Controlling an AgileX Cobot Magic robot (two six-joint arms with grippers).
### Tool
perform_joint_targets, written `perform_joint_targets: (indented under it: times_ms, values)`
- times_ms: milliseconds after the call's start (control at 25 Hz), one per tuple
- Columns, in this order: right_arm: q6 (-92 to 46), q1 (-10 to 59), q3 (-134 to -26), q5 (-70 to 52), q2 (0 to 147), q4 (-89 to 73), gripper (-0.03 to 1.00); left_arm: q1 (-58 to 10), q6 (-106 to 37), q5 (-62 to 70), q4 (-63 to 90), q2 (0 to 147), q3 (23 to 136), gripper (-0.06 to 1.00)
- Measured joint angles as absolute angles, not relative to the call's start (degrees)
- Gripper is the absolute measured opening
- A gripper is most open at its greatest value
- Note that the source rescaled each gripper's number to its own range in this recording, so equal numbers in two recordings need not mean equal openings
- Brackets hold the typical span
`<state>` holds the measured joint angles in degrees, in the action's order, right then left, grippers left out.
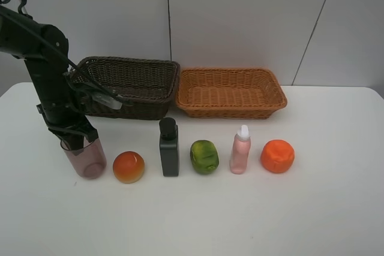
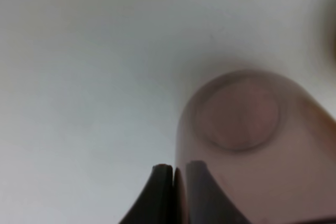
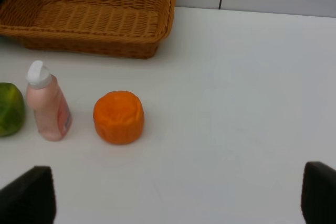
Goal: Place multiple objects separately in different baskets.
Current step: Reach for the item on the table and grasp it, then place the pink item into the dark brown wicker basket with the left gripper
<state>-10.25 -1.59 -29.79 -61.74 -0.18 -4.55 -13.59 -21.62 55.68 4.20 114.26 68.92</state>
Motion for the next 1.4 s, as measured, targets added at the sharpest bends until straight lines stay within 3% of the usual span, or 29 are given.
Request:
perform_joint_targets:
  times_ms: [600,880,1400]
  values:
    - [-10.3,-1.6,-29.8,-61.7,-0.2,-4.6,1.00,-13.6,-18.9,59.7,3.4,111.3,69.8,0.00]
    - [-10.3,-1.6,-29.8,-61.7,-0.2,-4.6,1.00,-13.6,-16.0,69.0,3.2,108.4,77.9,0.00]
    - [-10.3,-1.6,-29.8,-61.7,-0.2,-4.6,1.00,-13.6,-12.4,69.6,-3.0,106.6,93.6,0.00]
